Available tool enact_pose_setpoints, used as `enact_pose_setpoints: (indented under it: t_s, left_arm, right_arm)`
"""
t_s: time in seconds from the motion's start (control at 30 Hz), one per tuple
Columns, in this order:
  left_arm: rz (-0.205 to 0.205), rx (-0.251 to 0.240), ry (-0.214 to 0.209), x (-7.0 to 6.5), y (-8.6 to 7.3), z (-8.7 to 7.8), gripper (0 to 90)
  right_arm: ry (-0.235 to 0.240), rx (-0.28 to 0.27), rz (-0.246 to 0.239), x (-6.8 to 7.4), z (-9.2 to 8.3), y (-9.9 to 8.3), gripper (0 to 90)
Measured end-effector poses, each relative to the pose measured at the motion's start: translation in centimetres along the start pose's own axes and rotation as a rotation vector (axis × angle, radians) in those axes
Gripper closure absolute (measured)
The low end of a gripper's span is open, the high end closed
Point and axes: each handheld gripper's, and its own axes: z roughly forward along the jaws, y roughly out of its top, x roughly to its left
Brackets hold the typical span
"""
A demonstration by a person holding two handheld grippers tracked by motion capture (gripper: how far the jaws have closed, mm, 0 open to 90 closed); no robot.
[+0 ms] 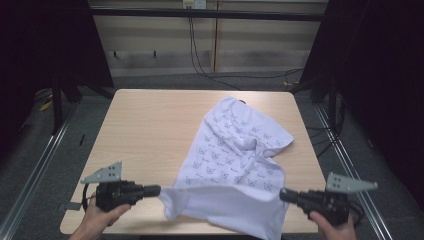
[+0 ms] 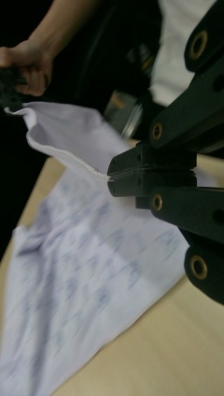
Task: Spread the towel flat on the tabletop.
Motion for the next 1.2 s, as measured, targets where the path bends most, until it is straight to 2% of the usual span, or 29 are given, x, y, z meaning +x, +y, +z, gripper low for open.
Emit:
enact_pose_setpoints:
  t_s: [0.07, 0.1, 0.13, 0.2, 0.23, 0.3, 0.33, 0.4, 0.43, 0.5, 0.53, 0.57, 0.63, 0.7, 0.77, 0.8, 0.83, 0.87, 0.9, 0.97, 1.0, 1.03, 1.07, 1.1, 1.13, 1.17, 1.2]
  left_arm:
    - [0.016, 0.065, -0.004, -1.2, -0.9, 0.4, 89.0]
    - [0.02, 0.08, -0.025, -1.8, -1.2, 0.3, 88.9]
    - [0.034, 0.084, -0.028, -2.3, -1.4, 0.2, 88.8]
    - [0.028, 0.062, -0.055, -3.0, -1.7, -0.4, 88.7]
    - [0.027, 0.048, -0.063, -3.2, -1.9, -0.6, 88.5]
    - [0.026, 0.019, -0.089, -3.5, -2.3, -0.8, 88.7]
    - [0.021, 0.023, -0.112, -3.6, -2.6, -0.7, 88.7]
    - [0.022, 0.035, -0.127, -4.0, -2.9, -0.6, 88.2]
    - [0.023, 0.038, -0.133, -4.2, -3.0, -0.7, 87.7]
    - [0.03, 0.038, -0.151, -4.6, -3.0, -1.0, 87.2]
    - [0.028, 0.032, -0.155, -4.7, -3.0, -1.2, 85.4]
    - [0.02, 0.017, -0.142, -4.8, -3.0, -1.4, 85.4]
    - [0.019, 0.015, -0.113, -4.4, -2.9, -1.4, 81.9]
    - [-0.005, -0.009, -0.074, -3.2, -2.5, -1.0, 76.9]
    - [-0.003, 0.025, -0.012, -1.4, -1.8, 0.1, 77.0]
    - [-0.015, 0.048, 0.03, -0.3, -1.5, 1.0, 77.2]
    - [-0.034, 0.066, 0.044, 0.9, -1.1, 2.0, 77.2]
    - [-0.047, 0.083, 0.042, 2.2, -0.8, 3.2, 77.2]
    - [-0.06, 0.104, 0.065, 3.3, -0.4, 4.5, 77.2]
    - [-0.048, 0.161, 0.106, 5.4, 0.3, 7.0, 77.2]
    - [-0.042, 0.173, 0.14, 6.4, 0.7, 8.2, 77.2]
    - [-0.07, 0.171, 0.135, 7.8, 1.2, 9.4, 77.2]
    - [-0.062, 0.187, 0.156, 8.6, 1.7, 10.3, 77.7]
    - [-0.035, 0.197, 0.184, 9.0, 2.0, 11.0, 77.8]
    - [-0.031, 0.199, 0.17, 9.7, 2.3, 11.7, 76.3]
    - [-0.056, 0.183, 0.168, 10.6, 2.5, 12.3, 74.1]
    - [-0.076, 0.159, 0.186, 11.4, 2.6, 12.7, 73.2]
  right_arm:
    - [0.009, 0.042, 0.016, 1.0, -0.3, -2.2, 85.2]
    - [0.009, 0.072, 0.022, 1.5, -0.4, -3.2, 84.3]
    - [0.006, 0.1, 0.024, 2.0, -0.6, -4.0, 82.4]
    - [0.02, 0.144, 0.001, 2.8, -1.1, -5.1, 78.7]
    - [0.002, 0.157, -0.004, 3.2, -1.5, -5.4, 76.3]
    - [0.016, 0.148, -0.005, 3.2, -1.8, -5.4, 75.5]
    - [0.013, 0.136, 0.004, 3.1, -2.0, -5.1, 74.4]
    - [0.038, 0.107, 0.01, 2.9, -1.9, -4.7, 71.8]
    - [0.035, 0.102, 0.003, 2.8, -1.8, -4.5, 72.2]
    - [0.067, 0.092, 0.002, 2.9, -1.4, -4.3, 70.2]
    - [0.056, 0.098, -0.006, 3.1, -1.4, -4.0, 68.3]
    - [0.056, 0.098, -0.006, 3.1, -1.4, -4.0, 68.3]
    - [0.055, 0.098, -0.001, 3.2, -1.7, -4.0, 68.2]
    - [0.028, 0.09, 0.003, 2.9, -1.7, -4.1, 68.2]
    - [0.0, 0.092, 0.017, 1.9, -1.0, -4.1, 68.2]
    - [-0.012, 0.096, 0.019, 1.2, -0.5, -4.1, 67.4]
    - [-0.037, 0.112, 0.011, 0.5, 0.2, -4.1, 66.8]
    - [-0.057, 0.123, 0.008, -0.4, 1.0, -4.0, 66.7]
    - [-0.064, 0.132, 0.024, -1.3, 1.9, -3.8, 66.5]
    - [-0.084, 0.178, 0.017, -2.8, 3.7, -3.5, 65.8]
    - [-0.093, 0.205, 0.013, -3.5, 4.6, -3.3, 65.7]
    - [-0.096, 0.219, 0.019, -4.2, 5.5, -3.1, 65.8]
    - [-0.109, 0.229, 0.019, -5.0, 6.4, -2.7, 65.3]
    - [-0.12, 0.235, 0.01, -5.6, 7.1, -2.3, 65.1]
    - [-0.133, 0.238, 0.006, -6.0, 7.6, -2.0, 64.7]
    - [-0.156, 0.249, 0.002, -6.6, 8.2, -1.7, 64.3]
    - [-0.161, 0.249, 0.011, -7.3, 8.6, -1.3, 64.3]
